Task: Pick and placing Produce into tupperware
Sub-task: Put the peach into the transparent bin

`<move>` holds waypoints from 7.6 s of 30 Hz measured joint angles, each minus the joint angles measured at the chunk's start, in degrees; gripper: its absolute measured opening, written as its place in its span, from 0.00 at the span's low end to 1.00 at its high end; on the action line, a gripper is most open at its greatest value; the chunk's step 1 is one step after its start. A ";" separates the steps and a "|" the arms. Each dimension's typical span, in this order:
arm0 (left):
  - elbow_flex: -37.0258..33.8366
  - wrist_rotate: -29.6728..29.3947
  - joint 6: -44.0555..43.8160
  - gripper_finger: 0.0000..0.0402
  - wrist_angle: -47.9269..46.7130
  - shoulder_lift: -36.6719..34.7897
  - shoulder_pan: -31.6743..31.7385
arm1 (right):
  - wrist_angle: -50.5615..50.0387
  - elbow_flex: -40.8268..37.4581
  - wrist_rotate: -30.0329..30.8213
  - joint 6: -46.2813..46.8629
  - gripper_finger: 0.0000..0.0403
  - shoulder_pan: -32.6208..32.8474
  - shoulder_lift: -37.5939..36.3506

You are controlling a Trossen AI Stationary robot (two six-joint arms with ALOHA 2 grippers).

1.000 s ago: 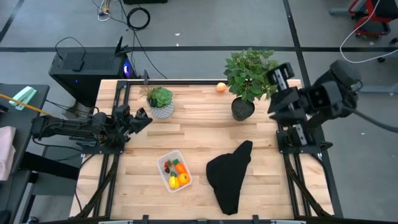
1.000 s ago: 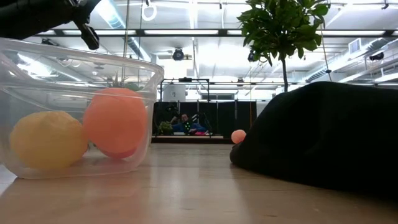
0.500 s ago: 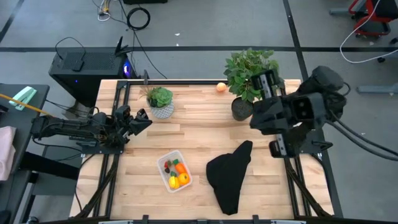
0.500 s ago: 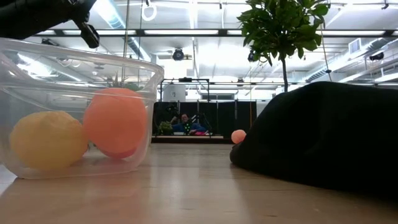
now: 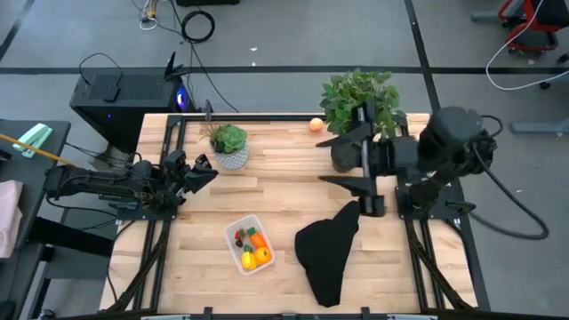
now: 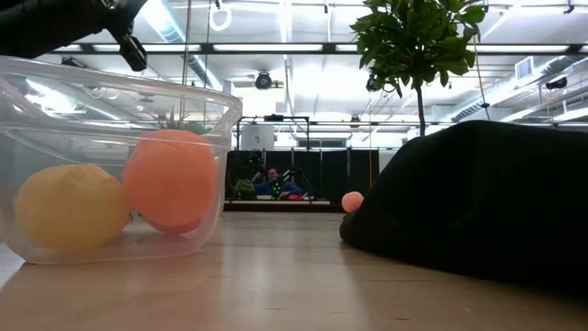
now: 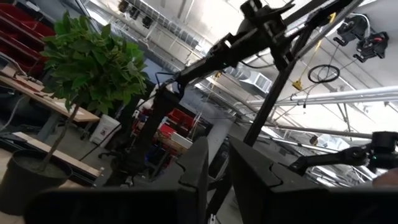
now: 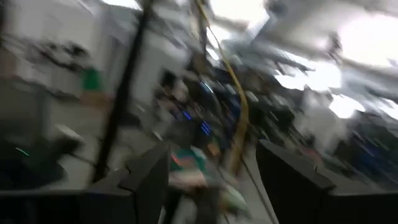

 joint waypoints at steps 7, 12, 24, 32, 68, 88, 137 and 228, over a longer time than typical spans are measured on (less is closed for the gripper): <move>0.00 -0.34 -0.01 0.18 0.08 0.00 0.01 | -8.84 -0.01 26.75 13.36 0.56 4.30 -1.62; -0.01 -0.49 0.00 0.18 0.10 0.00 0.01 | -17.54 0.02 31.60 24.05 0.50 5.89 -1.78; 12.38 -0.50 9.62 0.21 -15.07 0.01 -0.13 | -41.19 -0.08 30.32 53.02 0.47 8.14 -0.08; 27.29 -0.51 18.10 0.21 -37.21 3.92 -0.13 | -59.00 -1.62 32.24 73.25 0.45 12.69 -0.18; 84.31 9.42 43.71 0.69 -71.08 70.37 26.37 | -64.71 -16.04 37.00 106.25 0.45 28.15 -0.20; 128.59 20.30 33.60 0.68 -74.25 80.28 36.37 | -65.56 -16.04 38.21 110.08 0.45 30.30 -0.20; 130.02 22.28 11.05 0.55 -80.57 113.01 44.63 | -62.10 -16.04 41.08 116.16 0.45 26.32 -0.26; 130.05 13.53 -4.69 0.01 -74.43 122.22 34.27 | -56.80 -16.04 41.36 109.99 0.45 23.61 -0.26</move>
